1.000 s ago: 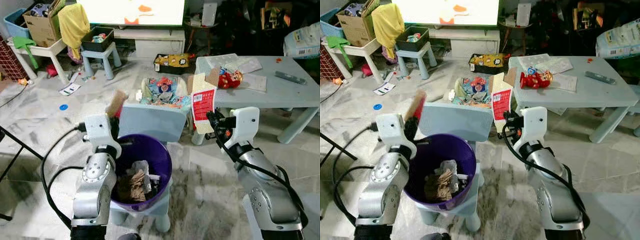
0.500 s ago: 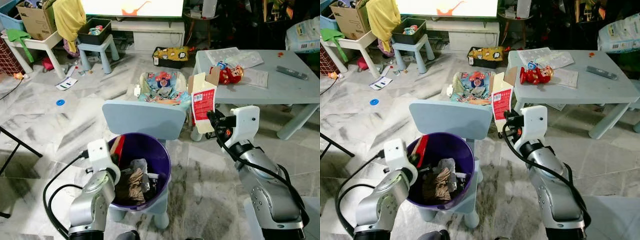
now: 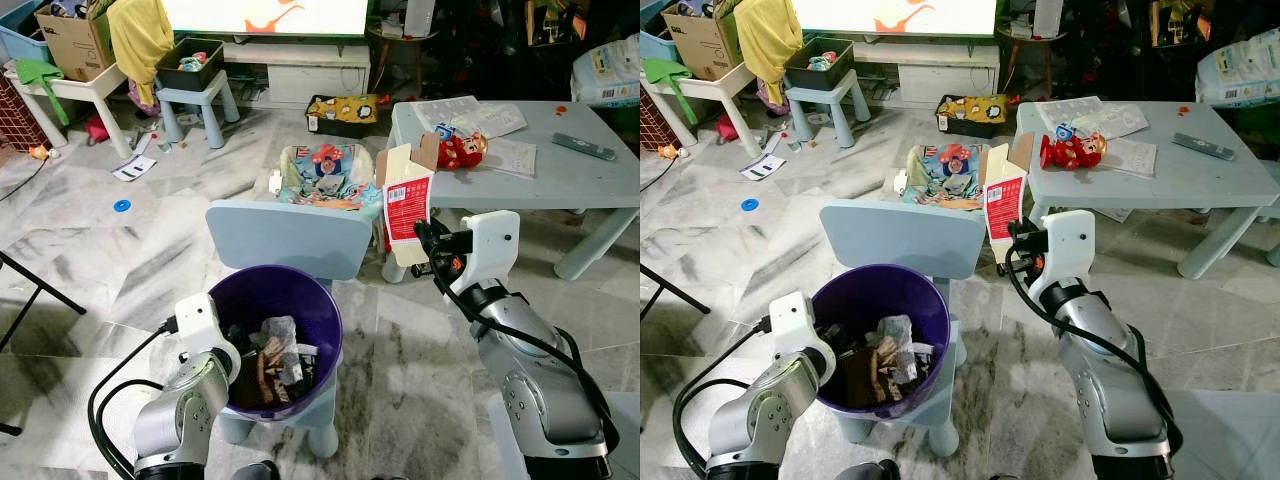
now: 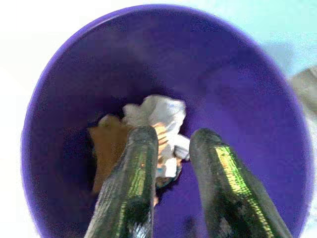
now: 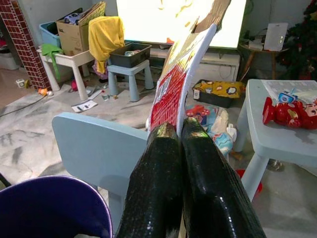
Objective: Picking trash to rubbish bin
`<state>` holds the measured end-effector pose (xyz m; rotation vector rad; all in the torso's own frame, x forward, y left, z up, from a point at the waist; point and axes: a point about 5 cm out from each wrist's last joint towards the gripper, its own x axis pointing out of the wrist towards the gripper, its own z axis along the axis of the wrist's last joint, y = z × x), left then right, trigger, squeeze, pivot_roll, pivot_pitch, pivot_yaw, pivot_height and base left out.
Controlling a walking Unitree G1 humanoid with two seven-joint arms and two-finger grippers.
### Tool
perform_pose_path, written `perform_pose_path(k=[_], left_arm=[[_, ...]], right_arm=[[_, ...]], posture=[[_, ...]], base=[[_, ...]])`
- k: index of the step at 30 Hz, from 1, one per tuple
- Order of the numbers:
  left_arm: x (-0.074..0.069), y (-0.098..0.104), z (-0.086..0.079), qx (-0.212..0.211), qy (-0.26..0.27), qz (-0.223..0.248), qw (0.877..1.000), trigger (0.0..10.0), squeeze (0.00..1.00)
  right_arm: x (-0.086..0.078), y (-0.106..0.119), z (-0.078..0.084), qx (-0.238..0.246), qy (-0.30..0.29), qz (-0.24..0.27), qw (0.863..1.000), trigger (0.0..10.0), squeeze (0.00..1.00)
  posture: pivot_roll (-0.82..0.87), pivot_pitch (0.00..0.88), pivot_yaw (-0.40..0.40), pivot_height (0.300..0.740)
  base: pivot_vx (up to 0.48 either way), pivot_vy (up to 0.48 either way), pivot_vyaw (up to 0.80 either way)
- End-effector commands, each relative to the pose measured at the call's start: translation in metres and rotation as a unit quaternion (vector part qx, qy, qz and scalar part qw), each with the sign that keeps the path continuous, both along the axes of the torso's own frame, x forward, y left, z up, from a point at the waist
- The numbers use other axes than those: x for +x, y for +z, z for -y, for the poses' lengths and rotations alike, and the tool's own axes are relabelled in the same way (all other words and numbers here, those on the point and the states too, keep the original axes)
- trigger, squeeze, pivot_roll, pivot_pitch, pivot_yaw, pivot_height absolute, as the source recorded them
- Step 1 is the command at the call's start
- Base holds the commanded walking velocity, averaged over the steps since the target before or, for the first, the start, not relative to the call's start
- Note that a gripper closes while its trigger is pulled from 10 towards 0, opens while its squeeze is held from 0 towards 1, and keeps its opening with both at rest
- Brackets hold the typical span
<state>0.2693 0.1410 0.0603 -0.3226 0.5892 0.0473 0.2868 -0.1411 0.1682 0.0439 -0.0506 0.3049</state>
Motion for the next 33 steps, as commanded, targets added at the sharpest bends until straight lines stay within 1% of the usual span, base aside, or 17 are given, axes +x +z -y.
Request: perform_pose_path(k=[1,3,4,5,7,9,10,11,16,18,22,23,24,25,28,31,33], left_arm=[[0.002,0.013,0.014,0.042,-0.060,0.057,0.996,10.0,1.00],[0.003,0.019,0.015,0.068,-0.076,0.080,0.992,10.0,1.00],[0.002,0.027,0.013,0.094,-0.084,0.108,0.986,10.0,1.00],[0.001,0.030,0.012,0.100,-0.086,0.118,0.984,10.0,1.00],[-0.005,0.038,0.008,0.116,-0.095,0.145,0.978,10.0,1.00],[-0.021,0.047,-0.002,0.144,-0.109,0.192,0.965,10.0,1.00],[-0.021,0.047,-0.002,0.144,-0.109,0.192,0.965,10.0,1.00],[-0.030,0.046,-0.008,0.163,-0.112,0.199,0.960,10.0,1.00],[-0.044,0.048,-0.018,0.184,-0.095,0.201,0.958,10.0,1.00],[-0.049,0.052,-0.017,0.183,-0.091,0.207,0.957,10.0,1.00],[-0.050,0.056,-0.011,0.181,-0.102,0.218,0.953,10.0,0.98],[-0.050,0.057,-0.010,0.181,-0.107,0.221,0.952,10.0,0.95],[-0.050,0.060,-0.005,0.178,-0.130,0.231,0.947,10.0,0.18],[-0.050,0.060,-0.003,0.176,-0.138,0.233,0.946,10.0,0.00],[-0.051,0.063,0.002,0.164,-0.163,0.237,0.943,10.0,0.00],[-0.052,0.064,0.005,0.157,-0.177,0.240,0.941,10.0,0.00],[-0.052,0.066,0.008,0.148,-0.195,0.243,0.939,10.0,0.00]], right_arm=[[0.002,0.003,-0.003,-0.001,0.009,0.004,1.000,0.0,0.00],[0.004,0.003,-0.004,-0.002,0.012,0.005,1.000,0.0,0.00],[0.008,0.003,-0.006,0.000,0.014,0.006,1.000,0.0,0.00],[0.010,0.003,-0.007,0.001,0.016,0.007,1.000,0.0,0.00],[0.016,0.002,-0.011,-0.001,0.022,0.008,1.000,0.0,0.00],[0.029,0.001,-0.020,0.009,0.028,0.005,1.000,0.0,0.00],[0.029,0.001,-0.020,0.009,0.028,0.005,1.000,0.0,0.00],[0.035,-0.001,-0.026,0.015,0.036,0.001,0.999,0.0,0.00],[0.044,-0.008,-0.040,0.006,0.056,-0.003,0.998,0.0,0.00],[0.047,-0.013,-0.046,0.003,0.065,-0.006,0.998,0.0,0.00],[0.048,-0.019,-0.049,0.003,0.069,-0.011,0.998,0.0,0.00],[0.048,-0.021,-0.049,0.002,0.071,-0.012,0.997,0.0,0.00],[0.047,-0.026,-0.049,-0.005,0.074,-0.017,0.997,0.0,0.00],[0.047,-0.028,-0.049,-0.008,0.076,-0.019,0.997,0.0,0.00],[0.046,-0.035,-0.049,-0.017,0.083,-0.027,0.996,0.0,0.00],[0.046,-0.038,-0.048,-0.017,0.084,-0.032,0.996,0.0,0.00],[0.046,-0.047,-0.048,-0.028,0.091,-0.049,0.994,0.0,0.00]], posture=[[0.02,0.138,-0.025,0.740],[0.03,0.139,-0.024,0.740],[0.05,0.139,-0.022,0.740],[0.05,0.139,-0.022,0.740],[0.07,0.138,-0.021,0.740],[0.10,0.137,-0.021,0.740],[0.10,0.137,-0.021,0.740],[0.11,0.138,-0.022,0.740],[0.15,0.140,-0.024,0.740],[0.16,0.143,-0.026,0.740],[0.16,0.145,-0.028,0.740],[0.16,0.145,-0.028,0.740],[0.16,0.147,-0.023,0.740],[0.16,0.147,-0.023,0.740],[0.15,0.148,-0.019,0.740],[0.15,0.148,-0.016,0.740],[0.15,0.148,-0.014,0.740]], base=[[0.000,0.000,0.00],[0.000,0.000,0.00],[0.000,0.000,0.00],[0.000,0.000,0.00],[0.000,0.000,0.00],[0.000,0.000,0.00],[0.000,0.000,0.00],[0.000,0.000,0.00],[0.000,0.000,0.00],[0.000,0.000,0.80],[0.000,0.000,0.80],[0.000,0.000,0.80],[0.000,0.000,0.80],[0.000,0.000,0.80],[0.000,0.000,0.63],[0.000,0.000,0.00],[0.000,0.000,0.00]])
